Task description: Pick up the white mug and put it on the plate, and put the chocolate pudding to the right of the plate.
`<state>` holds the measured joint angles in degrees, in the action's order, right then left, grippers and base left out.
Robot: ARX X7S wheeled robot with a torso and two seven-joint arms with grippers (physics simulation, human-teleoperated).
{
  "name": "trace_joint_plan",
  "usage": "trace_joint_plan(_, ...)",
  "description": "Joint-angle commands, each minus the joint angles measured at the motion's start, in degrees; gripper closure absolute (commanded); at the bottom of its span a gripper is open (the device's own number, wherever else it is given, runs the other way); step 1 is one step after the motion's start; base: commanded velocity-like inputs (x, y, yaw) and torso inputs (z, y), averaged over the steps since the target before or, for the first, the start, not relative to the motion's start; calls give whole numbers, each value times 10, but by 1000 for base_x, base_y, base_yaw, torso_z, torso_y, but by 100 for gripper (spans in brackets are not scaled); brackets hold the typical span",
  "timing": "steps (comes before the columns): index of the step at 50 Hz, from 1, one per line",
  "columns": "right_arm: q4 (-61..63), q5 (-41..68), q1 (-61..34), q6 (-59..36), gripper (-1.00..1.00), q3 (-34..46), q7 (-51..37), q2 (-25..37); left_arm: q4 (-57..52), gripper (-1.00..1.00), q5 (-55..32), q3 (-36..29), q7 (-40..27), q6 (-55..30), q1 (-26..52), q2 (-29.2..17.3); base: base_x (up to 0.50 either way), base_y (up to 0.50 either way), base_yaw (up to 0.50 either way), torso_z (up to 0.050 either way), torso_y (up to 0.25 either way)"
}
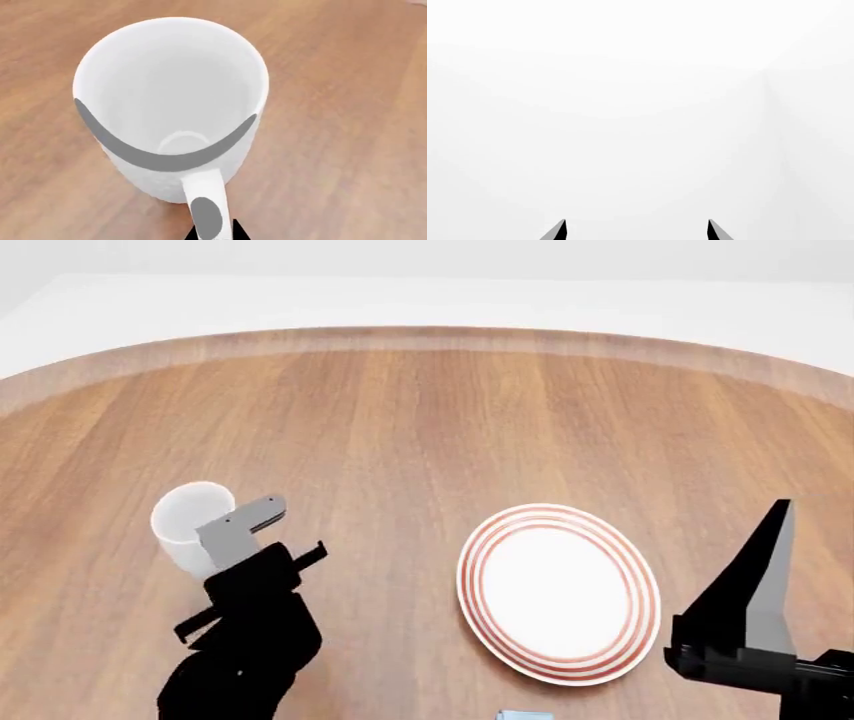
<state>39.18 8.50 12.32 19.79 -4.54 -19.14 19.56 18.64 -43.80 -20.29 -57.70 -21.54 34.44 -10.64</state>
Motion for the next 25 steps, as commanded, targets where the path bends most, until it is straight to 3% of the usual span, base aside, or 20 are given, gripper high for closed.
trace_joint_plan(1, 0, -11, -1, 1, -100, -8, 9, -7, -219, 100, -15, -79, 101, -93, 22, -91, 0, 0, 0, 0, 0)
trace_joint_plan(5, 1, -11, 0, 2, -100, -8, 8, -6, -333, 100, -32, -115, 131, -135, 42, -127, 0, 0, 0, 0, 0)
trace_joint_plan(11, 3, -10, 0, 0, -100, -9, 6, -4, -409, 100, -15, -173, 171, -174, 83, -154, 0, 0, 0, 0, 0)
trace_joint_plan(15, 0, -7, 0, 3, -100, -11, 5, -3, -412, 100, -55, -180, 210, -202, 107, -154, 0, 0, 0, 0, 0)
trace_joint_plan(17, 1, -10, 1, 4, -100, -10, 5, -3, -415, 100, -27, -201, 237, -195, 128, -162, 0, 0, 0, 0, 0)
trace_joint_plan(19, 1, -9, 0, 3, -100, -9, 5, -3, -395, 100, -63, -191, 251, -217, 142, -156, 0, 0, 0, 0, 0)
trace_joint_plan(25, 5, -7, -1, 0, -100, -8, 3, -2, -378, 100, -61, -225, 297, -255, 197, -155, 0, 0, 0, 0, 0)
